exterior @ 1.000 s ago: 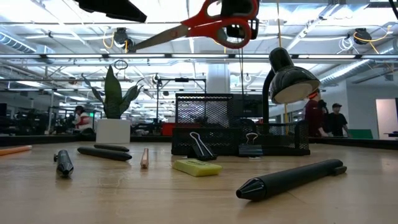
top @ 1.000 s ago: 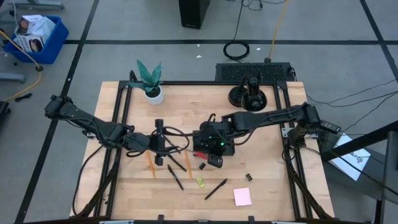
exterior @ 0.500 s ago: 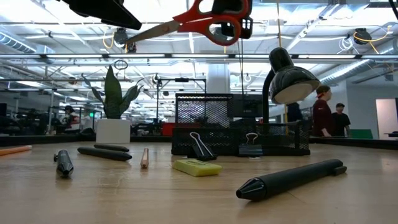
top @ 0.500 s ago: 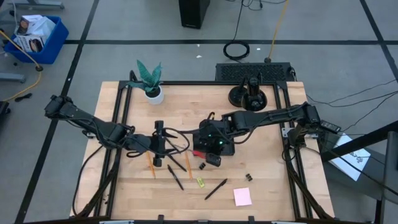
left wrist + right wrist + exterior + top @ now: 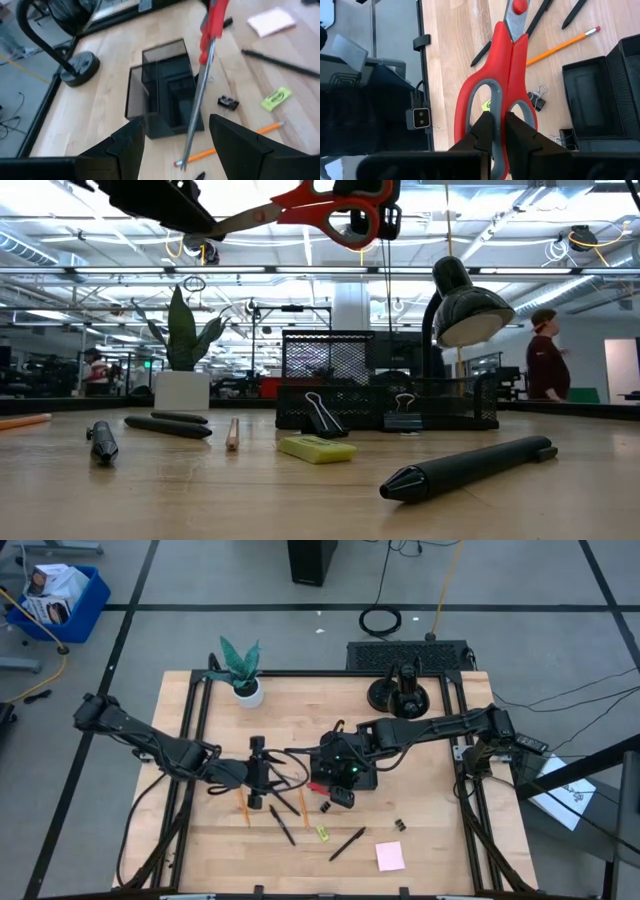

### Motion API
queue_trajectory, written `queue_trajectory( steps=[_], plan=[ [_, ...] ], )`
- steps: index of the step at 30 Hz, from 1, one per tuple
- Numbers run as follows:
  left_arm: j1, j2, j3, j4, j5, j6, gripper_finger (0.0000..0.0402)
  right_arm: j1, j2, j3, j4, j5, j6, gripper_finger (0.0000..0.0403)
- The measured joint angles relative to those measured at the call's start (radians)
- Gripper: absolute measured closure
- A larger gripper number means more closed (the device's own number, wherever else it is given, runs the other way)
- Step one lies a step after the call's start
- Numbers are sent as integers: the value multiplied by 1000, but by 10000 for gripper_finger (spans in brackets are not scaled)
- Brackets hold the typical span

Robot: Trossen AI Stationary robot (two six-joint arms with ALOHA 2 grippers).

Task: Pick and place office supplies into organizer
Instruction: Put the orange scissors into the black desk organizer

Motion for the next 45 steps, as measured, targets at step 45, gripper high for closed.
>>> queue_trajectory(
  steps=[45],
  plan=[
    [40, 22, -2, 82, 32, 4, 174, -17, -1, 1, 57, -25, -3, 383]
  ],
)
